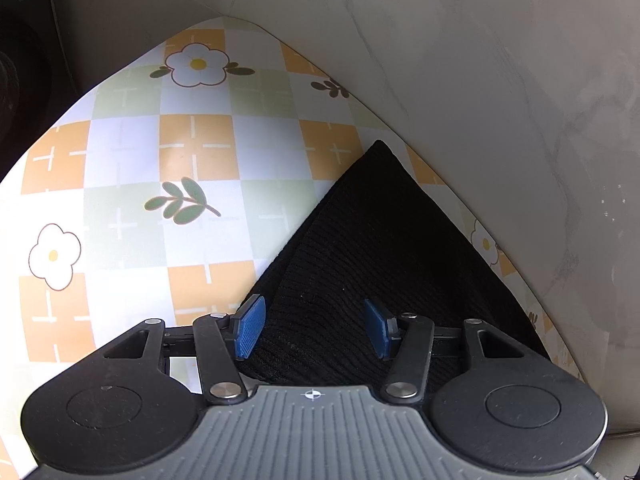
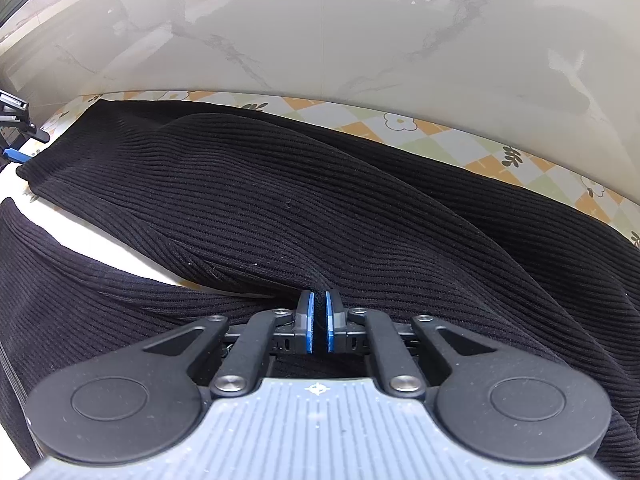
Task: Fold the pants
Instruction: 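Close the left gripper on the other pant leg cuff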
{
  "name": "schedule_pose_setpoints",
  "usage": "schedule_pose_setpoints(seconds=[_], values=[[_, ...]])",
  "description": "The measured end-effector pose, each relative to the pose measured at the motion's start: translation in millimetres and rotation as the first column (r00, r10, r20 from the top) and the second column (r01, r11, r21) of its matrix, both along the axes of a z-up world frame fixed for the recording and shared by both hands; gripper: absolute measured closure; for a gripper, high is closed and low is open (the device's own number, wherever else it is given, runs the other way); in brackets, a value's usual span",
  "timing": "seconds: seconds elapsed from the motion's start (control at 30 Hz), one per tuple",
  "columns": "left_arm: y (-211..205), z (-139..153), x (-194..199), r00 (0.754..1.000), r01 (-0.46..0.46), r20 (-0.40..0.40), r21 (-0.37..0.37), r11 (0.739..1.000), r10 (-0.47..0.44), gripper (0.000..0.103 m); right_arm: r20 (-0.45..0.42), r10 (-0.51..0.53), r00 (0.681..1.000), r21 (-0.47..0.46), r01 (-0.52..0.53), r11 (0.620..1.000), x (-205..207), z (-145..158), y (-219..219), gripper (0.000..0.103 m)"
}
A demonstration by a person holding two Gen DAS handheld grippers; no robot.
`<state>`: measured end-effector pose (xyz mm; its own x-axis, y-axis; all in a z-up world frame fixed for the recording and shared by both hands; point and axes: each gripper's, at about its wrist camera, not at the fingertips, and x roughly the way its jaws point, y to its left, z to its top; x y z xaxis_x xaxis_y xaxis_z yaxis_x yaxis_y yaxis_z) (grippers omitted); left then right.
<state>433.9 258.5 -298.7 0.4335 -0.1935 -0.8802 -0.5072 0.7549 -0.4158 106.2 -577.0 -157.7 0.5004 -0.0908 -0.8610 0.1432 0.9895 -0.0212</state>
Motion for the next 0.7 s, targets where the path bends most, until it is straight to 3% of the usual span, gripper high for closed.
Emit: schedule_pose_setpoints(seconds=[0.13,0.33,0.47,0.53,0.6,0.7], values=[[3.1,11.2,-12.2,0.999,0.021,0.041,-0.061,0.998,-0.019,0.048,-0.003,0.000,1.000,0.004,0.000,1.000,0.5,-1.7,-1.1,0.097],[9.3,-3.5,-9.9,1.000,-0.022,0.005,-0.027,0.999,0.023,0.048,-0.011,-0.008,1.000,-0.001,0.008,1.000,4.4,-4.2,-0.7,0.097],[2.6,-8.6,-3.7,1.000,0.006,0.002,-0.029,1.000,-0.006,0.048,-0.011,-0.003,1.000,-0.004,0.003,1.000,3.9,-3.7,0.4,0.097],[2.0,-5.3,-6.1,1.000,-0.001,0.014,-0.096,0.995,0.003,0.048,-0.008,0.000,1.000,-0.007,0.000,1.000,3.4,-3.2,1.0,0.097],[-1.8,4.1,-10.2,0.997,0.034,0.081,-0.174,0.984,-0.020,0.048,-0.005,-0.001,1.000,-0.008,0.001,1.000,2.4,-3.1,1.5,0.097],[-3.9,19.6,-16.7,0.987,0.075,0.156,-0.204,0.976,-0.043,0.048,-0.004,-0.002,1.000,-0.007,0.002,1.000,1.7,-4.8,1.5,0.097]])
